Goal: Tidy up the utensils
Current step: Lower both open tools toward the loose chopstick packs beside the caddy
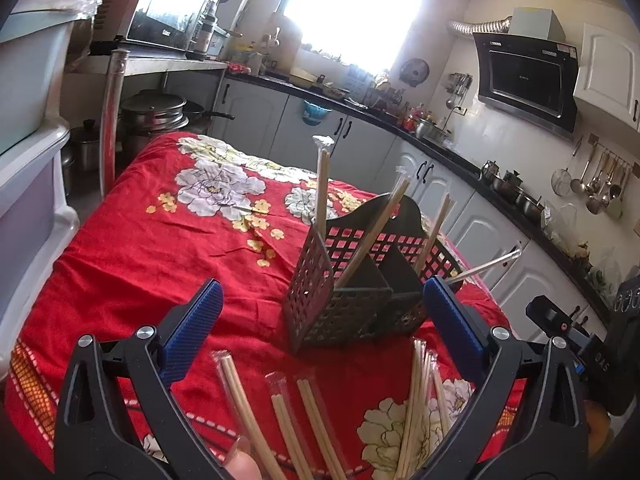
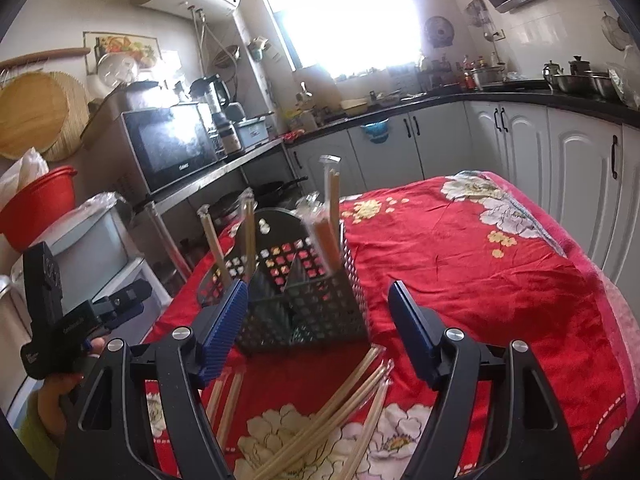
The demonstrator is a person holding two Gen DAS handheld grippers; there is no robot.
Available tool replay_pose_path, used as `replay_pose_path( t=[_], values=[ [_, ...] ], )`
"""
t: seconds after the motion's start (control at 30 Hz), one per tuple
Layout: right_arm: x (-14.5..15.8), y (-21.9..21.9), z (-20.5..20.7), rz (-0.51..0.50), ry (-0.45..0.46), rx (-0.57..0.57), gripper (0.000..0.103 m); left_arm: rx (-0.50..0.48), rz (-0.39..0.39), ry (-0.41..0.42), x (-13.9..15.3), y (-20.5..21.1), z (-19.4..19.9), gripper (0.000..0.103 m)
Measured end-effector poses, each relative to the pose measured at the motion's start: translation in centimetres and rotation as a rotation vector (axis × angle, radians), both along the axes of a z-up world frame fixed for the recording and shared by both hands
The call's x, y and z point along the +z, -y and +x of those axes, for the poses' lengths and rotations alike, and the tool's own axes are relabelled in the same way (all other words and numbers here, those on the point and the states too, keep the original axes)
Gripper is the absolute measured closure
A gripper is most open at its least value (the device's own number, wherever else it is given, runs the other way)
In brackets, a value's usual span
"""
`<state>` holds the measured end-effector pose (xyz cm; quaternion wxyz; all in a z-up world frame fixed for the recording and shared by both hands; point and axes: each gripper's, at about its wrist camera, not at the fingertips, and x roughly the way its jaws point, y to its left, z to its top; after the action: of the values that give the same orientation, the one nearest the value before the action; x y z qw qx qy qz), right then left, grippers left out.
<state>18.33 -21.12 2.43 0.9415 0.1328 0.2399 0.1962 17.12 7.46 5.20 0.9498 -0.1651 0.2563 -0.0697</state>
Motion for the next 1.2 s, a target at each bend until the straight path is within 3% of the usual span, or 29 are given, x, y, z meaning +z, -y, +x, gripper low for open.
replay_pose_path(
  t=[0.67, 1.07, 1.2],
  values=[
    [-3.3, -1.9, -1.4, -0.068, -0.109, 0.097, 0.033, 0.018, 0.008, -0.102, -3.5, -0.9, -2.1, 0.011],
    [-6.0, -3.9, 2.2, -0.148, -0.230, 0.129, 0.033, 0.019, 0.020, -0.202, -6.9, -1.5, -1.4, 0.011],
    [-7.1, -3.7, 4.2, -0.154, -0.267, 0.107, 0.038, 0.021, 0.007, -0.239, -8.0, -1.9, -0.7, 0.011]
  ],
)
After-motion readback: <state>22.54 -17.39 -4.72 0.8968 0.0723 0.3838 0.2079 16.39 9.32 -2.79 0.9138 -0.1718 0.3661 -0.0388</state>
